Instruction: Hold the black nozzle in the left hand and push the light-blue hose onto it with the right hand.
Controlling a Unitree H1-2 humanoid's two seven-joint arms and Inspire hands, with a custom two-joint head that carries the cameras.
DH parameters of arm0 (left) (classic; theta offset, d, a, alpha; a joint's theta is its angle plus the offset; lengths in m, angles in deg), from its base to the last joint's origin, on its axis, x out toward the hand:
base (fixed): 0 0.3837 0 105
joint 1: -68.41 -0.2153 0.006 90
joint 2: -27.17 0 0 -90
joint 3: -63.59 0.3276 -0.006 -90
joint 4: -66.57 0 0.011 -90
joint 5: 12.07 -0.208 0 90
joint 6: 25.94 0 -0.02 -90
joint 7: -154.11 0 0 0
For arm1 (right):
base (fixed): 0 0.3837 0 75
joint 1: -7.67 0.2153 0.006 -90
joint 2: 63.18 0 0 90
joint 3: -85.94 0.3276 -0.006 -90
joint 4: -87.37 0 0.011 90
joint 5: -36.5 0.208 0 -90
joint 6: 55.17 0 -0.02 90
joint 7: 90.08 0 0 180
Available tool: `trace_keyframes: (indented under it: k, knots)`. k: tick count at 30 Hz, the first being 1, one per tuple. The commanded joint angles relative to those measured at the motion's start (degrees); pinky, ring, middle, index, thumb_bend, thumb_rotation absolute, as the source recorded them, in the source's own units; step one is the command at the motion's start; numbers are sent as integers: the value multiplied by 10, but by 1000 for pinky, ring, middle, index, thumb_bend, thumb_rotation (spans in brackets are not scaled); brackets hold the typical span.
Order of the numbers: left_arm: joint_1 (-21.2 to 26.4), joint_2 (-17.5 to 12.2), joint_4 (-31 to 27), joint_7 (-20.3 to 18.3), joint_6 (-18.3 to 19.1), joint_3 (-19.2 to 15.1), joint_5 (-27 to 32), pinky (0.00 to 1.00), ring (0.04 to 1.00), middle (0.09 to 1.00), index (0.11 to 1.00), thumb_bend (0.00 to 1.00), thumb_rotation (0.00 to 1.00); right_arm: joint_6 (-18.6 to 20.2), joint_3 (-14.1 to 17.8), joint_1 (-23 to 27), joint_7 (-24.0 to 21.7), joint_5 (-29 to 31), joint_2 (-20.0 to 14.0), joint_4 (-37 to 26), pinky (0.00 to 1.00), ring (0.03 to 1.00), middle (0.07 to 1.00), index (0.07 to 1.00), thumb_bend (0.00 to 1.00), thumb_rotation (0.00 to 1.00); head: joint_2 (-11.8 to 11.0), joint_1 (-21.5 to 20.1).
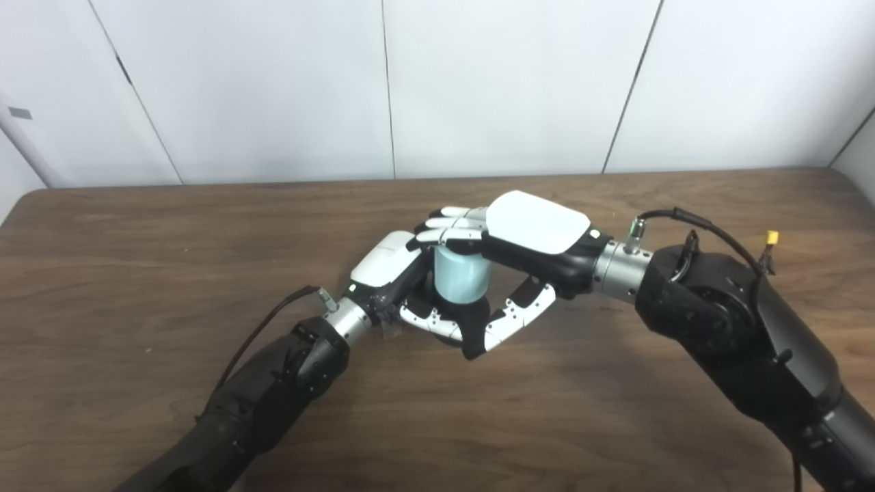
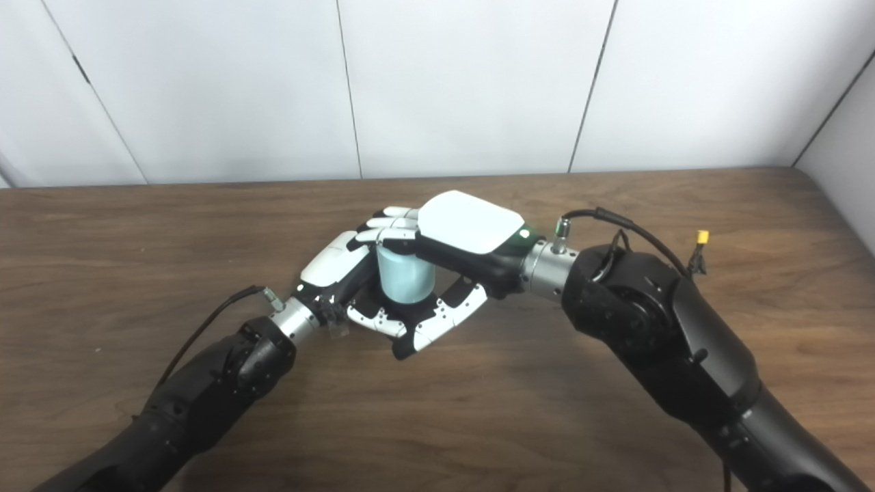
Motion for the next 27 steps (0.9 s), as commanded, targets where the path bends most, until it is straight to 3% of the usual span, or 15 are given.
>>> trace_keyframes:
  k: [1, 7, 10, 12, 14, 17, 19, 21, 27]
  knots:
    - [-83, 3, 49, -44, 8, 32, -32, 302, 370, 447, 528, 498, 0, -33, -49, -29, -57, 7, -10, 15, 839, 924, 912, 869, 841, 812, 0, -1]
    - [-86, 2, 42, -57, 12, 26, -30, 310, 370, 456, 519, 499, 0, -34, -49, -31, -50, -4, -13, 17, 844, 924, 914, 876, 837, 819, -1, -1]
    - [-87, 2, 42, -58, 11, 23, -31, 305, 366, 453, 517, 498, 0, -20, -34, -34, -33, -18, -8, 14, 887, 959, 952, 930, 820, 829, -3, 0]
    - [-87, 3, 44, -54, 9, 23, -29, 299, 366, 453, 526, 498, 0, -2, -1, -44, 8, -18, 11, 14, 909, 991, 990, 986, 784, 794, -4, 0]
    - [-86, 2, 46, -51, 8, 25, -31, 299, 366, 453, 529, 497, 0, 27, 51, -53, 57, 7, 43, 16, 868, 998, 998, 997, 753, 644, -5, -1]
    - [-85, 1, 47, -44, 7, 29, -34, 287, 365, 446, 528, 497, 0, 86, 129, -47, 97, 70, 97, 23, 823, 1000, 1000, 1000, 752, 487, -6, -3]
    - [-85, 1, 48, -41, 7, 31, -35, 282, 365, 441, 526, 497, 0, 103, 180, -39, 119, 127, 132, 43, 884, 1000, 1000, 1000, 786, 389, -6, -3]
    - [-84, 1, 50, -42, 7, 30, -36, 281, 364, 440, 527, 497, 0, 110, 225, -37, 134, 175, 155, 63, 902, 1000, 1000, 1000, 833, 408, -6, -3]
    - [-85, 0, 48, -37, 7, 34, -37, 245, 354, 436, 523, 496, 0, 129, 294, -38, 155, 264, 174, 97, 851, 995, 1000, 1000, 848, 474, -5, -2]
